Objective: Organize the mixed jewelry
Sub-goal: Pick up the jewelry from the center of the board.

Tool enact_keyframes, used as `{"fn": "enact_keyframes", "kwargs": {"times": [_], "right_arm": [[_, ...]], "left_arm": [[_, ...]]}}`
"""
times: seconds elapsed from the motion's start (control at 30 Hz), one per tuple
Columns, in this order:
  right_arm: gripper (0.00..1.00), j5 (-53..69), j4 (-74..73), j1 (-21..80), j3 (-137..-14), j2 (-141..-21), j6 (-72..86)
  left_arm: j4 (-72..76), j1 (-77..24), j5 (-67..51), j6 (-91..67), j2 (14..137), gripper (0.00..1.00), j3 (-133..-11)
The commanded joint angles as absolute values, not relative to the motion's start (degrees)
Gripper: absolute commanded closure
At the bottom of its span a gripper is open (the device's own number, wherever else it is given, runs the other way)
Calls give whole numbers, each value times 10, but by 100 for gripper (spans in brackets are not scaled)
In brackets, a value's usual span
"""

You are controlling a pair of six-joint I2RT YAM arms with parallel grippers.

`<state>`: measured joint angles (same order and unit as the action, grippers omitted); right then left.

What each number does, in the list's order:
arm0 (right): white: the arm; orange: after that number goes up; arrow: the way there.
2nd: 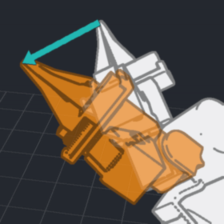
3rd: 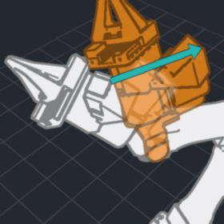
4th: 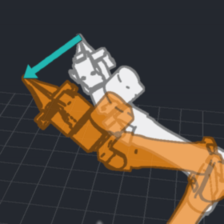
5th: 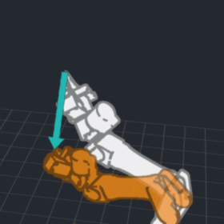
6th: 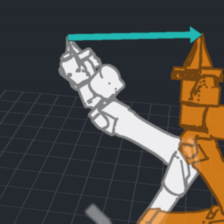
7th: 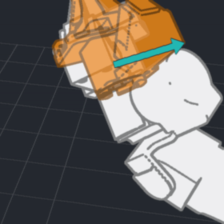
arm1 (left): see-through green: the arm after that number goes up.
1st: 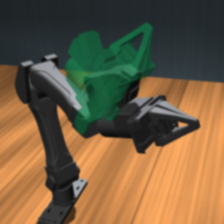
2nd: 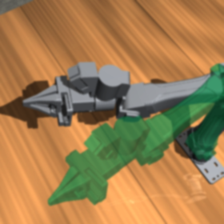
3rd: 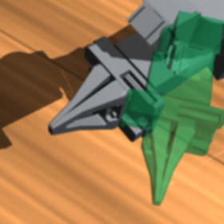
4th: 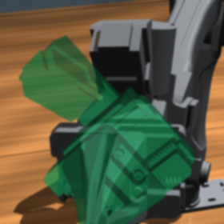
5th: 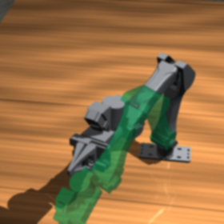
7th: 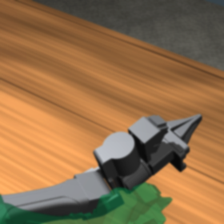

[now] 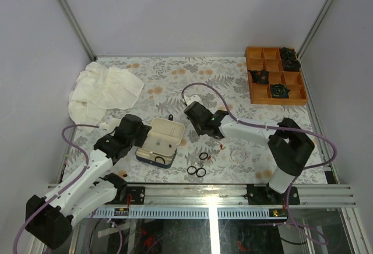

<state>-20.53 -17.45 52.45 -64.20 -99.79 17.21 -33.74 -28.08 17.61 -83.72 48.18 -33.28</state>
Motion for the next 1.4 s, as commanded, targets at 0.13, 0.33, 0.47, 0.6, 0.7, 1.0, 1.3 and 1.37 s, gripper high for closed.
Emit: {"fn": "enact_keyframes", "kwargs": {"times": [0.13,0.33,0.47,0.6,0.7,1.0,1.3,1.37], "right_arm": [[100,-221,-170,524,-662,-913,155],[100,-211,-181,524,-691,-887,146],[100,-205,-190,523,-717,-876,137],[100,-202,-205,521,-749,-874,125],[100,-198,-215,516,-770,-870,117],[100,-198,-254,501,-838,-852,90],[100,-213,-284,483,-863,-812,72],[100,-216,-288,478,-864,-803,69]], "left_arm": [[-333,-277,198,-843,465,56,-305],[-334,-278,192,-853,450,57,-279],[-338,-278,191,-857,437,58,-264],[-339,-278,185,-858,430,59,-254],[-338,-279,181,-859,431,60,-247],[-319,-290,173,-869,432,63,-219],[-258,-367,202,-921,514,65,-215],[-246,-380,209,-933,536,65,-219]]}}
